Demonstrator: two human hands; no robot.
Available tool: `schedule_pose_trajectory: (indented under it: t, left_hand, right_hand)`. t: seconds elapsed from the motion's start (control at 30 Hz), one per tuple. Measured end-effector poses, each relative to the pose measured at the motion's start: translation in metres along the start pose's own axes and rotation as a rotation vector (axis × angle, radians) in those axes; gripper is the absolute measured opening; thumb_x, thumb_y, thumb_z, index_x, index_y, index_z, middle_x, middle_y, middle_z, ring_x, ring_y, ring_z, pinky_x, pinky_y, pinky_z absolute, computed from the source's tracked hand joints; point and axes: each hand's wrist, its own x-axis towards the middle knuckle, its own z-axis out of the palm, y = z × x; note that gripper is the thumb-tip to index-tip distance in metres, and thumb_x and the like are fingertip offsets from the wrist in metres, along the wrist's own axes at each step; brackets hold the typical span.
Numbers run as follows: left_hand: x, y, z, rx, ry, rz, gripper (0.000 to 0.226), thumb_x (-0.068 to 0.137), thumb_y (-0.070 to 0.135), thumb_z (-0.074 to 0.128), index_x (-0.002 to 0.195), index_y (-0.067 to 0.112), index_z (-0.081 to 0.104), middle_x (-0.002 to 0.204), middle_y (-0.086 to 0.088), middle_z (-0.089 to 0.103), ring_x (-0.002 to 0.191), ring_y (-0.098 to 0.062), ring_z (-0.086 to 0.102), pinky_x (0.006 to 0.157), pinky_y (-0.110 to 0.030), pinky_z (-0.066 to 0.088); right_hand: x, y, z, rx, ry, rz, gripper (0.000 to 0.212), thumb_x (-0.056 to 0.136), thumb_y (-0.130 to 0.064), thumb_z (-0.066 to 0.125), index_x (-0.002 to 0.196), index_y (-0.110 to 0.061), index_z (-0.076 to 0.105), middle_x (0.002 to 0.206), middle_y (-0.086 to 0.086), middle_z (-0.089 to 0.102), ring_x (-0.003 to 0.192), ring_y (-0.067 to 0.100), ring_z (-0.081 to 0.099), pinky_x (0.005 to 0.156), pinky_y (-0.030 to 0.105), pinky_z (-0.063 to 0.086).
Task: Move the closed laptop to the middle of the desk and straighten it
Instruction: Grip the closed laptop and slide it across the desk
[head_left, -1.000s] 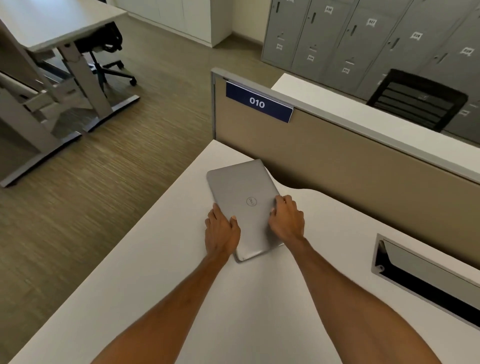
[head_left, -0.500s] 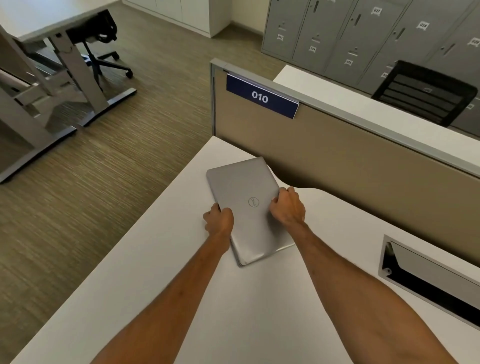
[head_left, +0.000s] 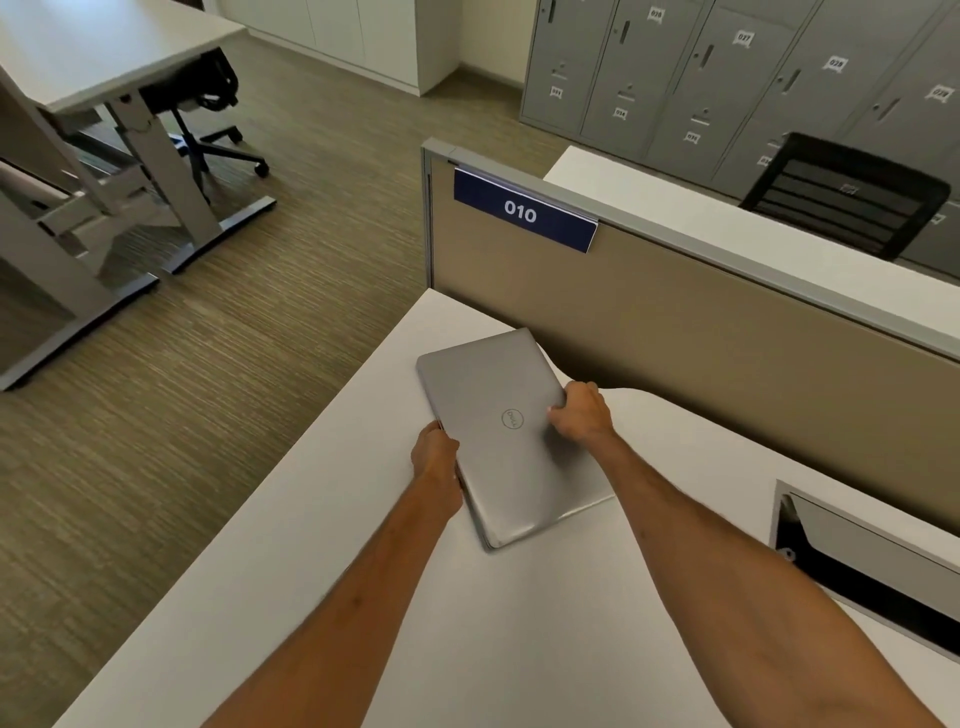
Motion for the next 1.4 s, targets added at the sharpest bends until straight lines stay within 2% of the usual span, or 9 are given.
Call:
schedule_pose_trajectory:
  t: [0.13,0.3,0.47,0.77,0.83,0.97,1.1,1.3,1.4]
  left_hand:
    - [-0.010,-0.004,-0.001,-0.043,0.002,-0.007,0.038,0.103,-0.004,0.043,0.095,0.021,0.070,0.095,-0.005,0.072,0.077,-0.021,0.065,0.064,-0.032,0.053]
    - [-0.025,-0.014,-0.007,-0.081,0.002,-0.010,0.036,0.103,-0.002,0.046,0.092,0.022,0.070,0.094,-0.006,0.072,0.077,-0.022,0.065,0.065,-0.032,0.053]
    - [-0.051,-0.029,-0.013,-0.093,0.002,-0.024,0.032,0.105,0.003,0.048,0.089,0.022,0.068,0.091,-0.005,0.070,0.076,-0.022,0.063,0.065,-0.033,0.051]
    - [-0.106,-0.067,-0.023,-0.096,-0.017,-0.022,0.036,0.106,0.001,0.047,0.096,0.026,0.071,0.099,-0.005,0.072,0.081,-0.021,0.065,0.066,-0.031,0.052]
    - [-0.119,-0.080,-0.027,-0.083,-0.017,-0.007,0.036,0.107,0.000,0.046,0.101,0.024,0.073,0.101,-0.005,0.072,0.082,-0.020,0.065,0.067,-0.031,0.052]
    - [-0.141,-0.109,-0.033,-0.060,-0.022,0.017,0.041,0.105,-0.001,0.048,0.132,0.018,0.073,0.102,-0.005,0.074,0.082,-0.020,0.067,0.063,-0.029,0.053]
    - [-0.167,-0.139,-0.037,-0.062,-0.022,0.030,0.047,0.106,-0.001,0.047,0.140,0.022,0.069,0.104,-0.002,0.075,0.080,-0.017,0.068,0.043,-0.018,0.053]
    - [-0.205,-0.195,-0.035,-0.002,0.017,0.064,0.050,0.109,0.000,0.048,0.154,0.020,0.060,0.101,0.001,0.069,0.082,-0.013,0.063,0.063,-0.031,0.048]
    - [-0.225,-0.226,-0.036,0.007,-0.004,0.054,0.050,0.110,0.000,0.048,0.156,0.020,0.058,0.118,-0.006,0.072,0.085,-0.014,0.064,0.064,-0.032,0.047]
  right_hand:
    - [-0.001,0.009,0.001,0.070,-0.008,0.029,0.034,0.085,-0.029,0.072,0.110,-0.008,0.064,0.122,0.017,0.065,0.108,0.036,0.065,0.088,0.041,0.056]
    - [-0.023,0.024,0.002,0.079,-0.030,0.031,0.043,0.091,-0.034,0.074,0.121,-0.006,0.060,0.127,0.017,0.062,0.114,0.037,0.063,0.097,0.045,0.055]
    - [-0.050,0.043,0.001,0.089,-0.037,0.044,0.047,0.093,-0.034,0.074,0.125,-0.006,0.056,0.130,0.017,0.058,0.117,0.036,0.061,0.093,0.041,0.050]
    - [-0.111,0.077,-0.011,0.130,-0.007,0.056,0.049,0.090,-0.034,0.078,0.125,-0.007,0.057,0.128,0.017,0.061,0.113,0.035,0.063,0.094,0.043,0.053]
    - [-0.128,0.087,-0.015,0.137,-0.005,0.066,0.049,0.090,-0.033,0.078,0.126,-0.007,0.057,0.128,0.017,0.061,0.114,0.035,0.063,0.093,0.041,0.052]
    - [-0.161,0.109,-0.019,0.154,-0.007,0.064,0.050,0.088,-0.033,0.079,0.125,-0.007,0.058,0.127,0.016,0.061,0.112,0.035,0.064,0.092,0.040,0.052]
    - [-0.195,0.135,-0.021,0.183,0.016,0.063,0.047,0.085,-0.031,0.080,0.120,-0.006,0.060,0.122,0.016,0.065,0.107,0.035,0.066,0.087,0.040,0.053]
    - [-0.249,0.182,-0.023,0.215,0.017,0.079,0.048,0.086,-0.030,0.080,0.121,-0.005,0.060,0.122,0.016,0.063,0.108,0.035,0.065,0.087,0.039,0.052]
    - [-0.276,0.212,-0.022,0.236,0.025,0.092,0.046,0.084,-0.030,0.079,0.119,-0.006,0.060,0.121,0.015,0.063,0.108,0.034,0.065,0.088,0.039,0.053]
